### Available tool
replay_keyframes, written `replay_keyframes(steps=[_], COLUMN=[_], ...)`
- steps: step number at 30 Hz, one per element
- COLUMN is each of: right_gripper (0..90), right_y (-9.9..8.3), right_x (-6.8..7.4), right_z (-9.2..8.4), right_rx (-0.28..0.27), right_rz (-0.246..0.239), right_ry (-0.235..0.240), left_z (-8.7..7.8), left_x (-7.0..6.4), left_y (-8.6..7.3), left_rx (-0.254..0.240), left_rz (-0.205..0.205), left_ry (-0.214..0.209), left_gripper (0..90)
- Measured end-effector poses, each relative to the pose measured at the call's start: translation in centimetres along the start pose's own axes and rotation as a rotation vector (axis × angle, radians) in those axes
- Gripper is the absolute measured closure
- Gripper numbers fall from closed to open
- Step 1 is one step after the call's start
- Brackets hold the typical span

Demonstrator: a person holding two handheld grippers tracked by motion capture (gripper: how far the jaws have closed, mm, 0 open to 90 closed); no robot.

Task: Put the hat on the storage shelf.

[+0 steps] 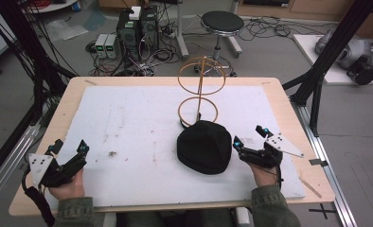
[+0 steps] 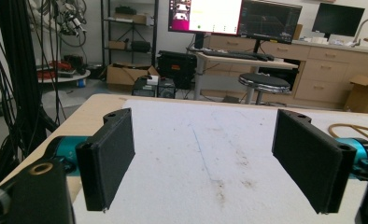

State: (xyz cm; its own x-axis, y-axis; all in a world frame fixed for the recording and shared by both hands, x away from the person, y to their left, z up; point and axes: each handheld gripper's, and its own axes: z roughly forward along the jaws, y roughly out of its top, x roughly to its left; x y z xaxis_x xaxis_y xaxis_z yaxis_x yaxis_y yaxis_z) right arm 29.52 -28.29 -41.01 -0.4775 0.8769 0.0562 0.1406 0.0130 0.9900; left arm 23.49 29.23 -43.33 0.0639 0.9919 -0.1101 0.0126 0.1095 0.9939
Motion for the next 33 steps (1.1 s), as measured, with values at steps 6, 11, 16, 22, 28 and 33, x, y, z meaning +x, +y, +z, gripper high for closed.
replay_keyframes(steps=[6,11,16,22,28,33], right_gripper=[4.8,4.8,4.9,4.9,4.9,4.9], right_y=[0.4,0.6,0.6,0.6,0.4,0.3], right_x=[1.1,2.3,3.0,3.6,4.6,5.3], right_z=[0.7,1.0,1.5,1.9,2.4,2.7], right_rx=[0.062,0.101,0.135,0.16,0.193,0.222], right_rz=[-0.026,-0.048,-0.064,-0.049,-0.051,-0.039], right_ry=[0.038,0.068,0.096,0.119,0.136,0.148], left_z=[0.0,0.0,0.0,0.0,0.1,0.1], left_x=[0.0,0.0,0.1,0.1,0.0,0.0], left_y=[0.0,0.0,0.1,0.1,0.0,0.0], left_rx=[-0.001,0.003,0.004,0.005,0.011,0.012], left_rz=[0.001,0.002,0.002,0.006,0.003,0.002], left_ry=[0.001,0.005,0.007,0.01,0.007,0.007], left_gripper=[21.3,21.3,21.3,21.4,21.5,21.5])
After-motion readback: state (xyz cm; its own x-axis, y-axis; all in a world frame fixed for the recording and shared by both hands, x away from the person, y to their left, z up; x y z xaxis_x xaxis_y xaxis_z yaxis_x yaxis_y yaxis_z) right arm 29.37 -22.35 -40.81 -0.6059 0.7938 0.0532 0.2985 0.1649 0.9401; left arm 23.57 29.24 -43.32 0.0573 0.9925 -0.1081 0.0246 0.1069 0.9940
